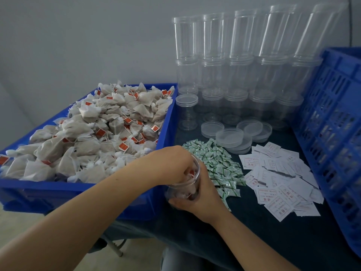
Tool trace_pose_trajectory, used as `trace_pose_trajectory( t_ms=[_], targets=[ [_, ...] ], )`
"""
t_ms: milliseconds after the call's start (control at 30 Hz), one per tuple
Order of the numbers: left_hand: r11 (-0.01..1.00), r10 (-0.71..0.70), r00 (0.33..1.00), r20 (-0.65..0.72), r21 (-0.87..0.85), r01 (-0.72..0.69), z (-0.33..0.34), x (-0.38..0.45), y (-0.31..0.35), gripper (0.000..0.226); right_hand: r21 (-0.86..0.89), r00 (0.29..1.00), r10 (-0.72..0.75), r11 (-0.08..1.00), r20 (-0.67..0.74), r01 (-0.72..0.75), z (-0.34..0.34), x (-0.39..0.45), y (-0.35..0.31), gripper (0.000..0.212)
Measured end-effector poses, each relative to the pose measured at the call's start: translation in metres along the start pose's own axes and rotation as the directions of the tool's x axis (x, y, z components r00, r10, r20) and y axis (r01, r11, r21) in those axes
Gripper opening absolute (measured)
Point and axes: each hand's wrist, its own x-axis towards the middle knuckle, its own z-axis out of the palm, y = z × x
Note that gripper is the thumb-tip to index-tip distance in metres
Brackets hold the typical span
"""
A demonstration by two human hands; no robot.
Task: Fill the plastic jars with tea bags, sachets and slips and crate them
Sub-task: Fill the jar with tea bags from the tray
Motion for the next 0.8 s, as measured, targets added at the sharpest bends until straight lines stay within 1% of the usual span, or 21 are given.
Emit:
trace_pose_trajectory(
  t_ms=[100,200,333,467,600,700,733,800],
  targets=[
    [1.0,0.004,0.998,0.058,0.028,-0.005,0.0,0.001,0.001,0.025,0.008,1.0,0.01,1.0,0.006,-0.01,0.0,0.0,0.0,0.1],
    [0.998,0.035,0.988,0.149,0.039,-0.041,-0.003,0.003,0.001,0.026,0.01,1.0,0.016,1.0,-0.003,-0.016,0.001,0.0,-0.002,0.1],
    [0.997,0.061,0.959,0.278,0.036,-0.074,-0.008,0.006,0.002,0.026,0.012,1.0,0.013,1.0,-0.009,-0.013,0.0,-0.001,-0.004,0.098],
    [0.995,0.071,0.928,0.367,0.045,-0.094,-0.016,0.012,0.005,0.027,0.021,0.999,0.032,0.999,0.002,-0.032,0.0,-0.002,-0.005,0.099],
    [0.993,0.077,0.915,0.396,0.048,-0.105,-0.023,0.015,0.007,0.028,0.035,1.0,0.03,0.999,0.01,-0.03,0.0,-0.002,-0.005,0.101],
    [0.995,0.065,0.927,0.369,0.049,-0.089,-0.027,0.016,0.002,0.021,0.04,0.999,0.032,0.999,0.022,-0.033,-0.001,-0.002,-0.007,0.101],
    [0.997,0.064,0.932,0.357,0.009,-0.072,-0.03,0.017,-0.001,0.02,0.035,0.999,0.031,0.999,0.026,-0.032,-0.002,-0.002,-0.008,0.1],
    [0.991,0.073,0.937,0.341,-0.133,-0.029,-0.037,0.019,-0.007,0.023,0.021,0.999,0.026,0.999,0.025,-0.027,-0.002,-0.002,-0.01,0.098]
  ],
)
